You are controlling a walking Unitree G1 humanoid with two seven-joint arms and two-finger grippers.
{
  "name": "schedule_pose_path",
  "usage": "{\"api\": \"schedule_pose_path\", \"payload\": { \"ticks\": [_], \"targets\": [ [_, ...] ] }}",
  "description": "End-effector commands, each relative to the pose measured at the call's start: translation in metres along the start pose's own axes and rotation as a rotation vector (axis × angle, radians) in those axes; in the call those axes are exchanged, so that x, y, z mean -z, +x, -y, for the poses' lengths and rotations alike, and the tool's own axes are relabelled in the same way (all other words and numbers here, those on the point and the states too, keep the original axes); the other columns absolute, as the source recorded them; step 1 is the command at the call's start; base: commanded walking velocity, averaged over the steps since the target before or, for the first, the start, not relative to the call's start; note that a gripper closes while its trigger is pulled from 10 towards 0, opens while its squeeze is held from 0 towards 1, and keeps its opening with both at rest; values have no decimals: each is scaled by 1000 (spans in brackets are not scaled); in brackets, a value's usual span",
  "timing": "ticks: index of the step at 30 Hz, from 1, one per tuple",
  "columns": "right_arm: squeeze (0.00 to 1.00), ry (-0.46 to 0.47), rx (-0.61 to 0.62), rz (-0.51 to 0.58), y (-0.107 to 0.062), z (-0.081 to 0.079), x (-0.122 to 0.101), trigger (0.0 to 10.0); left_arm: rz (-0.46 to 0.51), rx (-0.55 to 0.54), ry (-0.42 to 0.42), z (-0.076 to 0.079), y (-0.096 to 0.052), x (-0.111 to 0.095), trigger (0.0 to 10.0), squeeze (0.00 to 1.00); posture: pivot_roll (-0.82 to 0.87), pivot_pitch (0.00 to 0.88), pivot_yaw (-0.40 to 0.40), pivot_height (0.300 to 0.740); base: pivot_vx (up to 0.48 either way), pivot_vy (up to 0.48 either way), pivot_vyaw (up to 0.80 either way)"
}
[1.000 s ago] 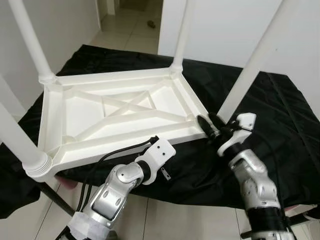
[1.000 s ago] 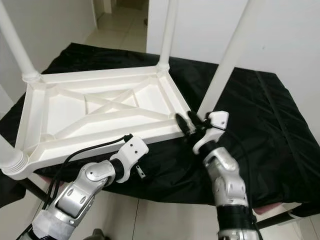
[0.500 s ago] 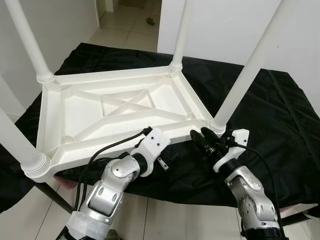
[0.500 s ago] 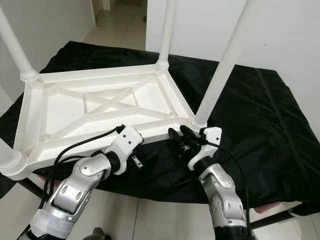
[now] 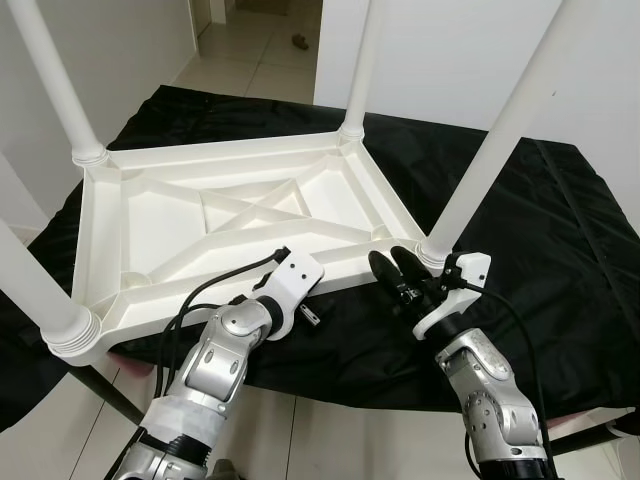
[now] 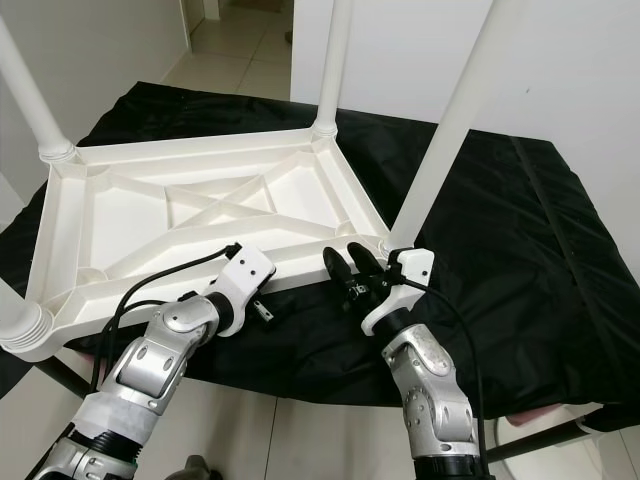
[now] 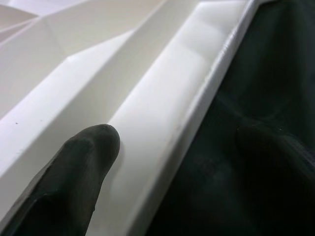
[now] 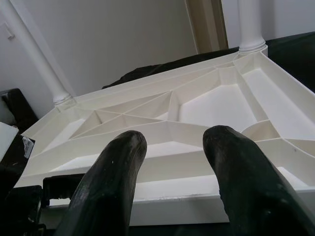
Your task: Building children table
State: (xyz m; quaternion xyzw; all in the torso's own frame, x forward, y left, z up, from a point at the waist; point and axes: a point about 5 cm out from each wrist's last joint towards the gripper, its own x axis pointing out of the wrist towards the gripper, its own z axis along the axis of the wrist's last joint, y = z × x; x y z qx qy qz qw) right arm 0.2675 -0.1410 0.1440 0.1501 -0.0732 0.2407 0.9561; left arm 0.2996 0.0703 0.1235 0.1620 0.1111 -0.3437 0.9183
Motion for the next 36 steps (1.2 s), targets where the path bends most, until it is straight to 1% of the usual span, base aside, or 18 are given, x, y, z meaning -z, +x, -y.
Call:
{"api": "schedule_pose_path", "payload": {
  "ticks": [1,2,3,6,7,8,10,14,20,26,27,29,30,31,32,33,34,36],
  "targets": [
    [0,4,-3,-15,-1,-2,2,10000,6,-225,-25,-11,2,2,10000,0,12,28,-59,740,0,0,0],
    [0,4,-3,-15,-1,-2,2,10000,6,-225,-25,-11,2,2,10000,0,12,28,-59,740,0,0,0],
    [0,5,-2,-16,0,-3,3,10000,15,-219,-31,-12,2,2,6314,0,12,27,-61,740,0,0,0],
    [0,7,-1,-16,0,-3,3,10000,26,-212,-39,-12,2,1,6314,0,11,27,-61,740,0,0,0],
    [0,12,-1,-17,1,-4,4,10000,36,-184,-41,-11,3,1,0,0,7,27,-57,740,0,0,0],
    [0,23,-8,-22,3,-8,7,10000,84,-117,-29,-7,7,-9,0,0,7,30,-45,740,0,0,0],
    [0,26,-12,-25,3,-10,9,10000,98,-103,-28,-6,9,-13,0,0,10,32,-38,740,0,0,0],
    [0,31,-15,-29,4,-14,12,10000,137,-105,-37,-4,15,-24,0,0,10,38,-29,740,0,0,0],
    [0,54,-16,-13,6,-27,14,10000,176,-95,-26,7,31,-41,0,0,9,50,-7,740,0,0,0],
    [0,60,-15,-8,6,-29,14,10000,191,-67,-26,12,36,-48,0,0,4,51,0,740,0,0,0],
    [0,61,-14,-8,6,-29,14,10000,196,-61,-22,13,38,-50,3294,0,1,51,3,740,0,0,0],
    [0,61,-13,-7,6,-29,14,10000,199,-59,-19,13,38,-51,3294,0,1,51,3,740,0,0,0],
    [0,58,-8,-9,5,-28,14,10000,219,-39,-24,13,37,-54,10000,0,1,51,4,740,0,0,0],
    [0,58,-8,-9,5,-28,14,10000,219,-39,-24,13,37,-54,10000,0,1,51,4,740,0,0,0],
    [0,56,-4,-10,5,-28,14,10000,235,-18,-37,13,36,-57,10000,820,1,51,4,740,0,0,0],
    [0,49,27,-1,3,-24,14,10000,257,3,-57,12,34,-61,10000,1000,7,51,4,740,0,0,0],
    [0,49,27,-1,3,-24,14,10000,257,3,-57,12,34,-61,10000,1000,7,51,4,740,0,0,0],
    [0,0,136,30,0,-12,11,10000,280,45,-70,10,28,-64,10000,1000,16,49,2,740,0,0,0]
  ]
}}
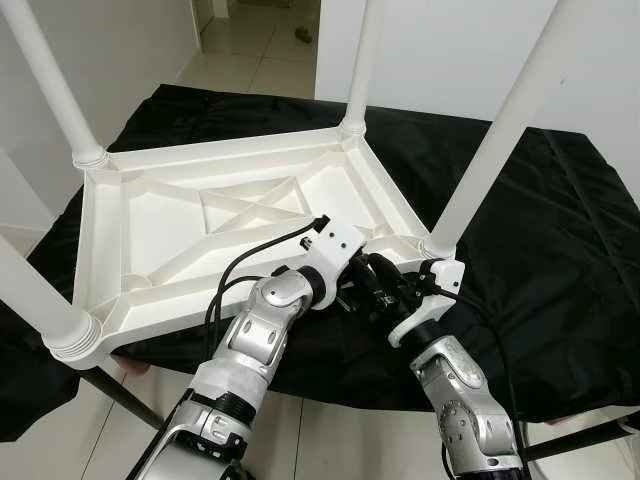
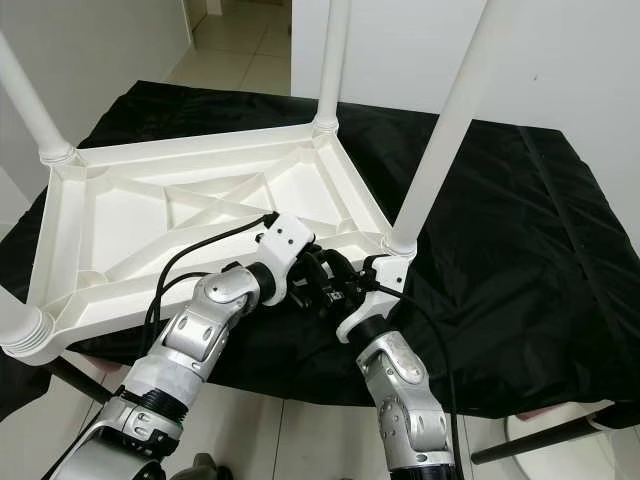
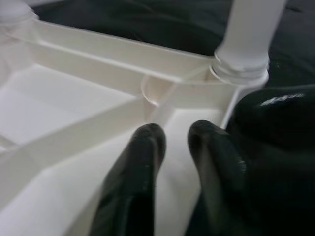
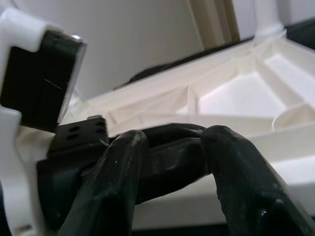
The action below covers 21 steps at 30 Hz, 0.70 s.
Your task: Building children table
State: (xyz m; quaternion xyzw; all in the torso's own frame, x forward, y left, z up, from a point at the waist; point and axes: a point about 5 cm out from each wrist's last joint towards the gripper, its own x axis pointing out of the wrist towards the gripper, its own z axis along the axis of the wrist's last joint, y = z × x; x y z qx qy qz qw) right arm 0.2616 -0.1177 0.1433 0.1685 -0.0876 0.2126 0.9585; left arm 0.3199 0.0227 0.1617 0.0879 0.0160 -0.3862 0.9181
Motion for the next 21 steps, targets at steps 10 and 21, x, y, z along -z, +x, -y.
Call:
{"api": "schedule_pose_path", "payload": {
  "ticks": [10,21],
  "targets": [
    [0,-51,263,62,-17,31,-5,10000,-52,15,72,-14,-24,11,10000,0,18,53,4,740,0,0,0],
    [0,-76,274,12,-20,31,4,10000,-171,219,118,9,-48,40,10000,0,25,43,-8,740,0,0,0]
  ]
}}
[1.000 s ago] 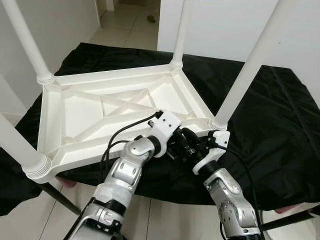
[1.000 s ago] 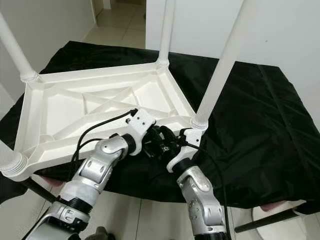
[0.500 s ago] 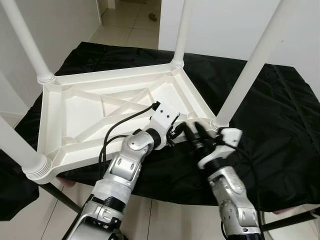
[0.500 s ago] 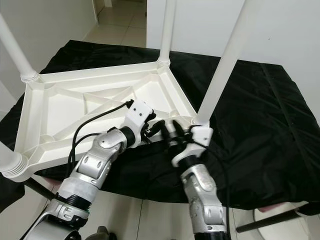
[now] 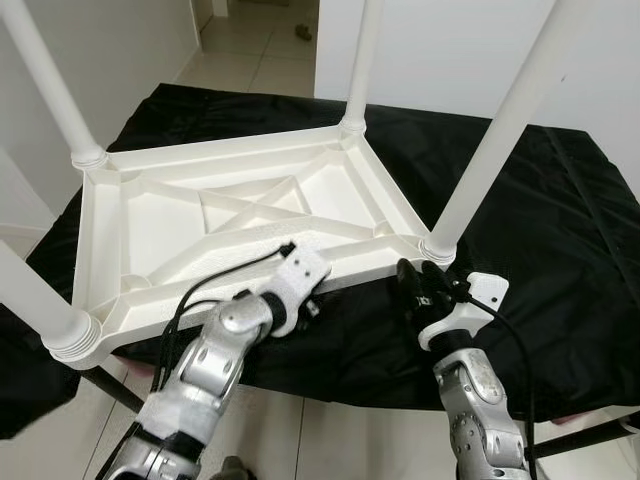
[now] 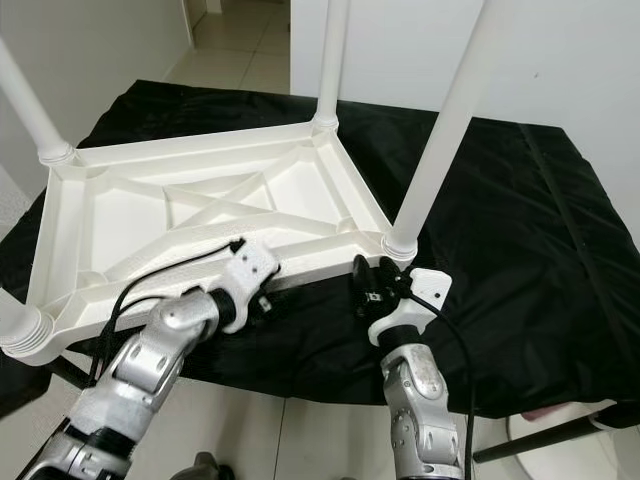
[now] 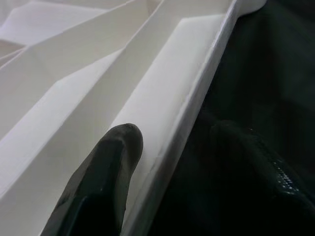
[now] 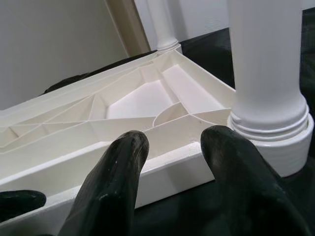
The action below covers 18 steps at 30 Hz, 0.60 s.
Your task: Building children table
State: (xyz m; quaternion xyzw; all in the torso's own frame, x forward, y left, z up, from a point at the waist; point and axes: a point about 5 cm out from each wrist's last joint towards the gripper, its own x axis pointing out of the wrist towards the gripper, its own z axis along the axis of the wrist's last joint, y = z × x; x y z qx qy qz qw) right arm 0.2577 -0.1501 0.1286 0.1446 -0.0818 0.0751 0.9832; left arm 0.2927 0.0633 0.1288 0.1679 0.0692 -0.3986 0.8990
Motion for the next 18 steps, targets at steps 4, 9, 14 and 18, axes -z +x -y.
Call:
{"api": "schedule_pose_path", "payload": {
  "ticks": [4,9,14,18],
  "targets": [
    [0,-7,-6,-14,1,2,4,10000,-23,170,29,10,-7,5,10000,0,29,29,-11,740,0,0,0],
    [0,-16,-20,-14,5,0,5,10000,-91,97,42,0,-4,13,10000,0,31,13,-10,740,0,0,0],
    [0,-24,-27,-12,6,0,4,10000,-129,82,36,-4,-6,16,10000,0,30,5,-4,740,0,0,0],
    [0,-37,-36,-15,6,3,4,10000,-181,83,59,-9,-13,24,10000,0,34,8,-2,740,0,0,0]
  ]
}}
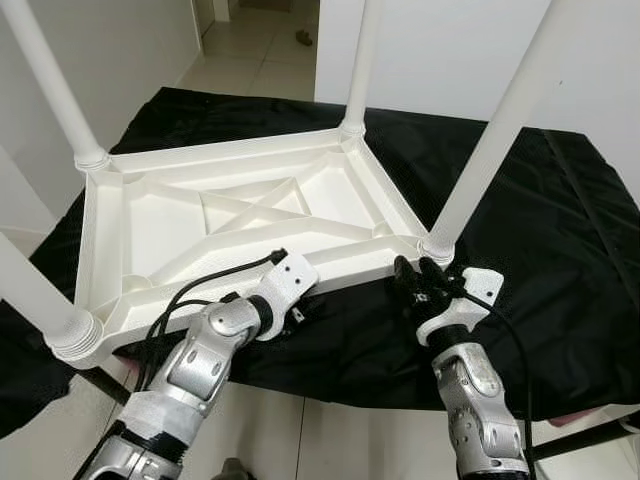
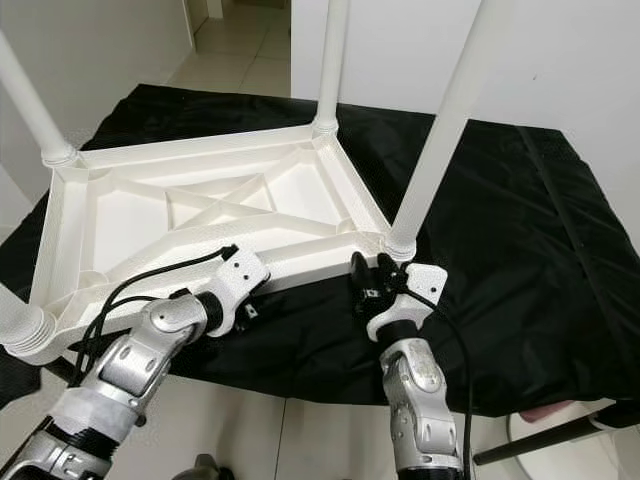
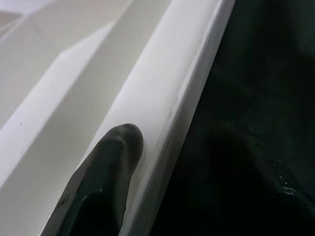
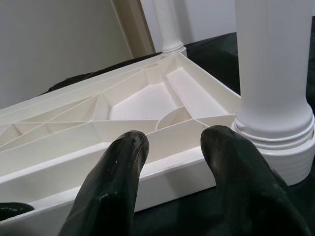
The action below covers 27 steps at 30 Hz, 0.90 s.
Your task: Building children table
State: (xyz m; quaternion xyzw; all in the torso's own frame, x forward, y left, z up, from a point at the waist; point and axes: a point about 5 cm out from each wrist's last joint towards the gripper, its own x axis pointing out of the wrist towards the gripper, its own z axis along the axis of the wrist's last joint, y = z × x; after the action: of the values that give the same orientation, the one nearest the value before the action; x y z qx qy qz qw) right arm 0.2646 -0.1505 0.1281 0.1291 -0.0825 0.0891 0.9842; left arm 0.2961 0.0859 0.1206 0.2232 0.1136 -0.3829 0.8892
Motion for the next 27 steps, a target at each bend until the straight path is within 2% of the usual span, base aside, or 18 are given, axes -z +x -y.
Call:
{"api": "schedule_pose_path", "payload": {
  "ticks": [1,6,7,8,27],
  "targets": [
    [0,-8,-6,-10,-1,1,3,10000,-48,98,0,6,-1,9,10000,0,34,8,-2,740,0,0,0],
    [0,-11,-10,-14,-1,1,4,10000,-58,85,-3,2,-2,11,10000,0,35,10,-2,740,0,0,0],
    [0,-11,-12,-15,-1,1,4,10000,-61,75,-9,0,-2,11,7647,0,36,11,-1,740,0,0,0],
    [0,-11,-15,-17,-1,0,5,10000,-60,63,-16,-1,-2,11,0,0,34,13,1,740,0,0,0],
    [0,1,-8,-18,-3,-4,7,10000,-14,38,-37,2,13,-8,0,0,25,16,16,740,0,0,0]
  ]
}}
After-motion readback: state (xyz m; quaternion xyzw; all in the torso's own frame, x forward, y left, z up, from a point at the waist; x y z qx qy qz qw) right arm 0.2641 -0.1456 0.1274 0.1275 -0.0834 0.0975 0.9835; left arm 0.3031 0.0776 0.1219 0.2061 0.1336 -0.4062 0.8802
